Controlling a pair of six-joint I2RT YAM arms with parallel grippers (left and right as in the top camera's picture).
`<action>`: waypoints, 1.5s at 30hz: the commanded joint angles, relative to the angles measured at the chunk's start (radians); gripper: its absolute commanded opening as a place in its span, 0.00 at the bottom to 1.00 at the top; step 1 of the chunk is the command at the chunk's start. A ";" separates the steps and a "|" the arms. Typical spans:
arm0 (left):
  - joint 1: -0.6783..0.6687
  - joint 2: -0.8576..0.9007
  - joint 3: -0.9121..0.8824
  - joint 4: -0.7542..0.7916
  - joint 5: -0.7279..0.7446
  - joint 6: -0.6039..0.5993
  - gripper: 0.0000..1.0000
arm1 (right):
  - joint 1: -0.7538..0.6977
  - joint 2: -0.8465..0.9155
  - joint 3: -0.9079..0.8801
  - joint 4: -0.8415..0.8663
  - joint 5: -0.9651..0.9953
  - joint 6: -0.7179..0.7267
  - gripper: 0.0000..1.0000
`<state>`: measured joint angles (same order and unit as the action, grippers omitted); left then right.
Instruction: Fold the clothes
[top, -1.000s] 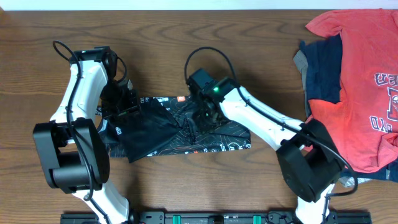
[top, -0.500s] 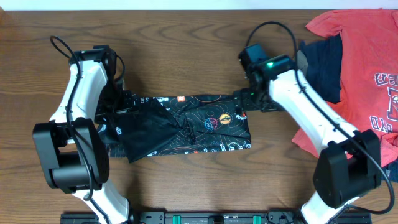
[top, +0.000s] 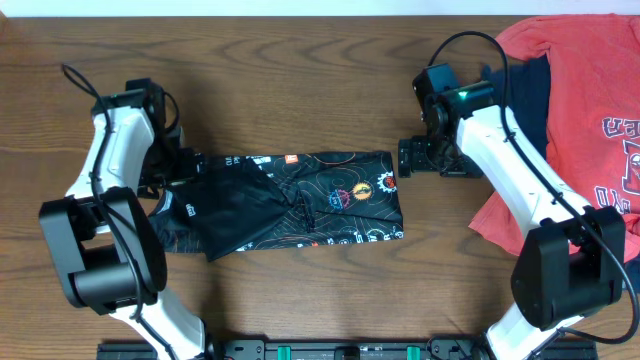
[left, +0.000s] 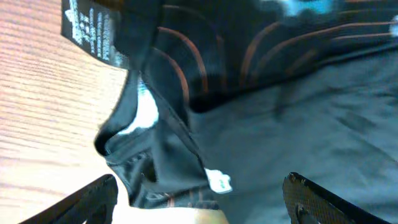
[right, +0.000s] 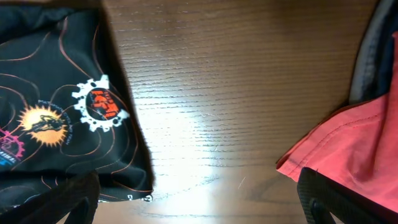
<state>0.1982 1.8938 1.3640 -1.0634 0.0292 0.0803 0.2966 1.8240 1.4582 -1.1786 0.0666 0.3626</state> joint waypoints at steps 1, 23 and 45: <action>0.024 0.014 -0.036 0.035 -0.011 0.079 0.86 | -0.008 -0.006 -0.010 0.000 0.012 -0.005 0.99; 0.041 0.143 -0.111 0.159 0.166 0.144 0.56 | -0.008 -0.006 -0.010 -0.008 0.012 -0.004 0.99; 0.105 0.131 0.139 -0.013 -0.131 -0.051 0.10 | -0.031 -0.006 -0.010 -0.014 0.016 -0.005 0.99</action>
<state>0.2794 2.0254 1.4235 -1.0443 -0.0227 0.0834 0.2840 1.8240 1.4563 -1.1896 0.0681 0.3626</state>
